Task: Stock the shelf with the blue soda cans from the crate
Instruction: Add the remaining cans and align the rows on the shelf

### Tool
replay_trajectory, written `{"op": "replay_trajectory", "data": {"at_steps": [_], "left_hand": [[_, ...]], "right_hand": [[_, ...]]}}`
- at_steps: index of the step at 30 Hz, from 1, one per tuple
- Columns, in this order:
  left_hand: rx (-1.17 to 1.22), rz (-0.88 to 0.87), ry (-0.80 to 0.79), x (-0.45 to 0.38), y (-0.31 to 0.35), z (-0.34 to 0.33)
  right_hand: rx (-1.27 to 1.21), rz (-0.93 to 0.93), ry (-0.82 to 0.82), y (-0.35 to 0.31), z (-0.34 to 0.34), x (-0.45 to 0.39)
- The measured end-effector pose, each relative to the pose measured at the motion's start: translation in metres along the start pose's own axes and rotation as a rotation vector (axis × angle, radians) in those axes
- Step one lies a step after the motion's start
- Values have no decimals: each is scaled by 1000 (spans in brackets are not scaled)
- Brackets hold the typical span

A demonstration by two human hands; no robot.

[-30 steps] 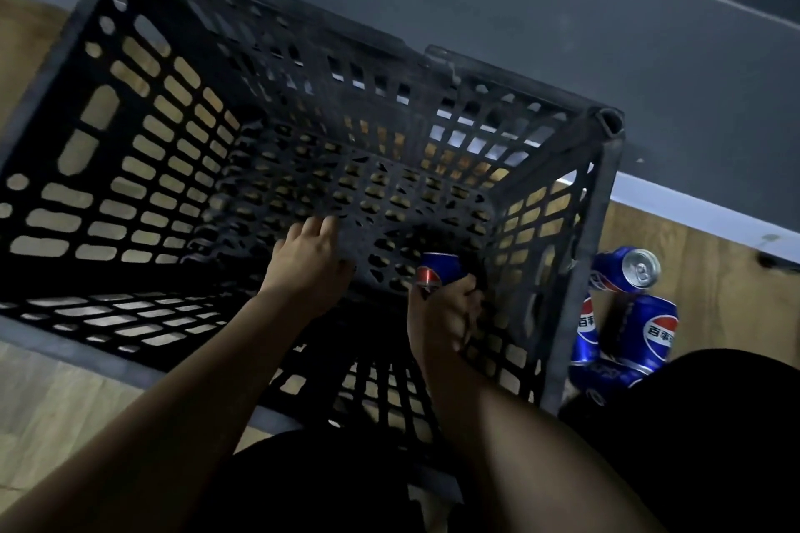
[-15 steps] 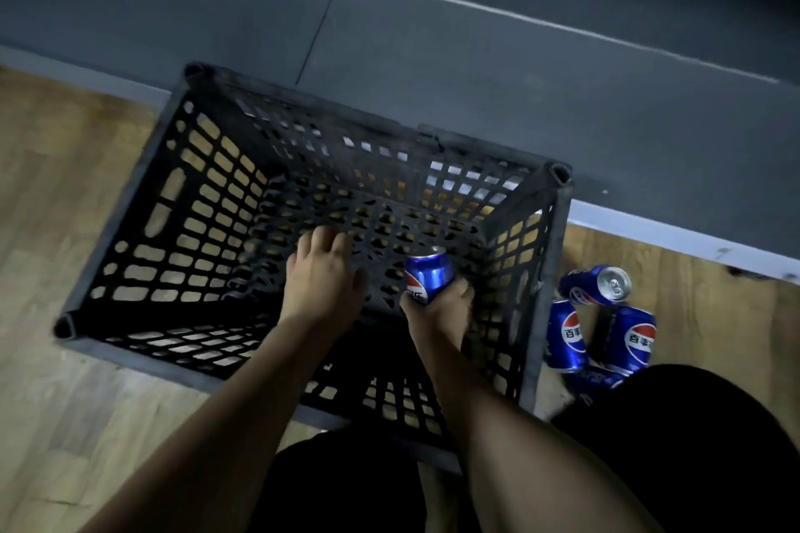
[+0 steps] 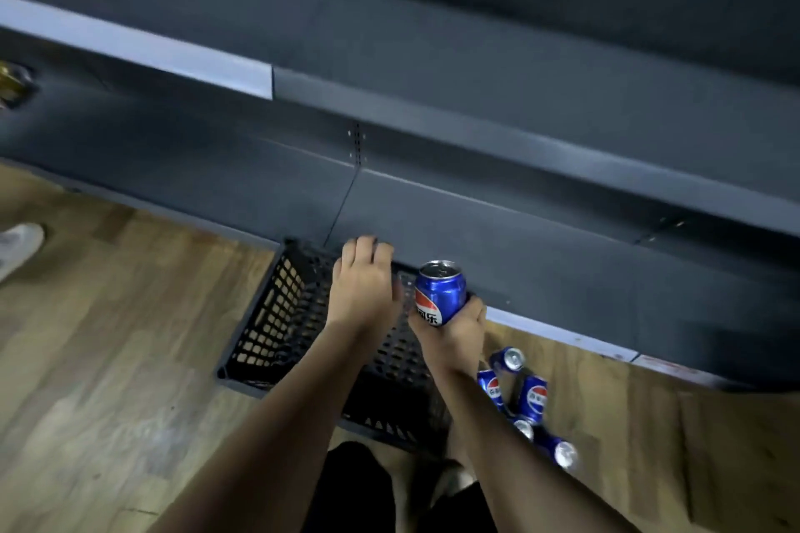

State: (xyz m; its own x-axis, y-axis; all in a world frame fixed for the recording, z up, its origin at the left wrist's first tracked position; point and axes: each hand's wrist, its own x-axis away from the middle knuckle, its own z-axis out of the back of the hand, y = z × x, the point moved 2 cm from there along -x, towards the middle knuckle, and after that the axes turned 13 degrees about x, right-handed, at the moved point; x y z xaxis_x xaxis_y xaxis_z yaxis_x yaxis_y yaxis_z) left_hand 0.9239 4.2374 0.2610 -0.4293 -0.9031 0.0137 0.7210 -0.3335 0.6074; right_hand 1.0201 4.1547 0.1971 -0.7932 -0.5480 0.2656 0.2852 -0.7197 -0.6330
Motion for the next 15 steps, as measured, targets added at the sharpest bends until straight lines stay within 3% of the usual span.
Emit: {"op": "replay_trajectory", "data": {"at_steps": [7, 15], "left_hand": [[259, -73, 170, -4, 120, 103], [503, -200, 296, -18, 207, 186]], "right_hand": [[-283, 18, -31, -92, 136, 23], [-550, 202, 127, -179, 263, 40]]}}
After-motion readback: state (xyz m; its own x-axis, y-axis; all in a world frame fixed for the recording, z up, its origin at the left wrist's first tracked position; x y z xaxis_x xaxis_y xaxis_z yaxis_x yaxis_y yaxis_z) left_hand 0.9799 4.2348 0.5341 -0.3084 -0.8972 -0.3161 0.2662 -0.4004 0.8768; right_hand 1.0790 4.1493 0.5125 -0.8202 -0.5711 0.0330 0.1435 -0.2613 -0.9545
